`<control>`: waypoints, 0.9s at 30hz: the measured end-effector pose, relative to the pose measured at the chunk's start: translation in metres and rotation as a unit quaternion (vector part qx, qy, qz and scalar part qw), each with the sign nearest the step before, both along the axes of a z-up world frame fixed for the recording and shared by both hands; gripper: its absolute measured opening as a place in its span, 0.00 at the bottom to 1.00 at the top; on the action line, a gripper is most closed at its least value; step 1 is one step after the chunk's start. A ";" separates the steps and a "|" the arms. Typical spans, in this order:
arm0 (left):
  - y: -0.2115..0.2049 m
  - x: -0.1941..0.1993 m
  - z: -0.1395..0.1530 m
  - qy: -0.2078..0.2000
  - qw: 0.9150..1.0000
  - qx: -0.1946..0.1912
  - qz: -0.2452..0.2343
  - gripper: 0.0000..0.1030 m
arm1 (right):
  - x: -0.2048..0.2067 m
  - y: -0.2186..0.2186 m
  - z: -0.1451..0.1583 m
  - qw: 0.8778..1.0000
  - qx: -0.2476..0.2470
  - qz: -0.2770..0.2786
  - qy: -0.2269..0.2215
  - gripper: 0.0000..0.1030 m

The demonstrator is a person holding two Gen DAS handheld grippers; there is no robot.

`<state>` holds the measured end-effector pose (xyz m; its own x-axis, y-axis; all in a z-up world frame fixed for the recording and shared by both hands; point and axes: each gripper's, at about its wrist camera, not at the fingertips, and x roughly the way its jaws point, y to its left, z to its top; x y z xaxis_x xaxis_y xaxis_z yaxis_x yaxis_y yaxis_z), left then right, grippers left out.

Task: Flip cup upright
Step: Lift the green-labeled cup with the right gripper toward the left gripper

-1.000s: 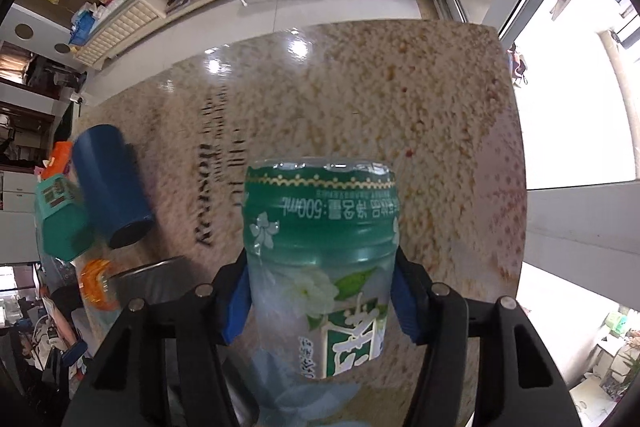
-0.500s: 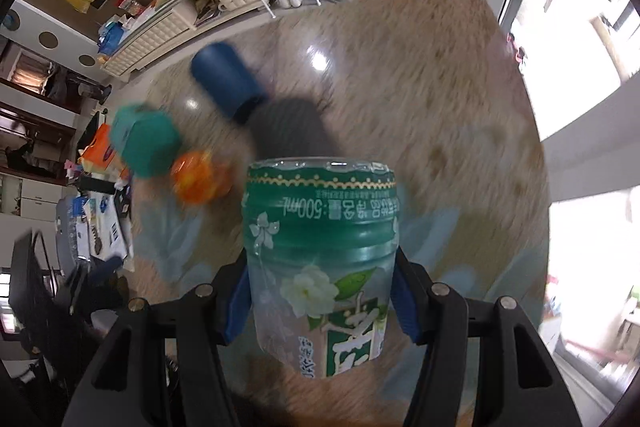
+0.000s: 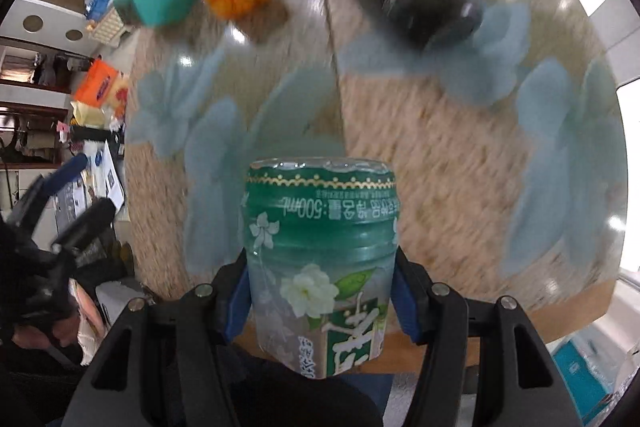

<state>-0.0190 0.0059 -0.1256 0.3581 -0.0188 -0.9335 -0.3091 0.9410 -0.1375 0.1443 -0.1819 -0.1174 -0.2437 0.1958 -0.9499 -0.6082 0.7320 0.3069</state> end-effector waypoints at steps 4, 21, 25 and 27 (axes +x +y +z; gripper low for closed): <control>0.004 -0.007 -0.009 0.012 1.000 -0.003 0.004 1.00 | -0.016 0.007 -0.009 0.999 -0.025 0.029 -0.017 0.56; 0.010 -0.011 -0.017 0.030 0.999 0.001 0.017 1.00 | 0.002 0.039 -0.046 0.992 -0.066 0.085 -0.064 0.57; 0.008 -0.011 -0.017 0.034 0.999 0.001 0.015 1.00 | 0.006 0.038 -0.052 0.992 -0.066 0.085 -0.064 0.58; 0.007 -0.011 -0.015 0.032 0.999 0.004 0.012 1.00 | 0.001 0.030 -0.047 0.990 -0.071 0.093 -0.078 0.58</control>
<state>-0.0302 0.0126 -0.1411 0.2986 -0.0044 -0.9544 -0.3390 0.9343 -0.1104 0.1457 -0.1518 -0.1646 -0.1117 0.0222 -0.9935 -0.7687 0.6317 0.1006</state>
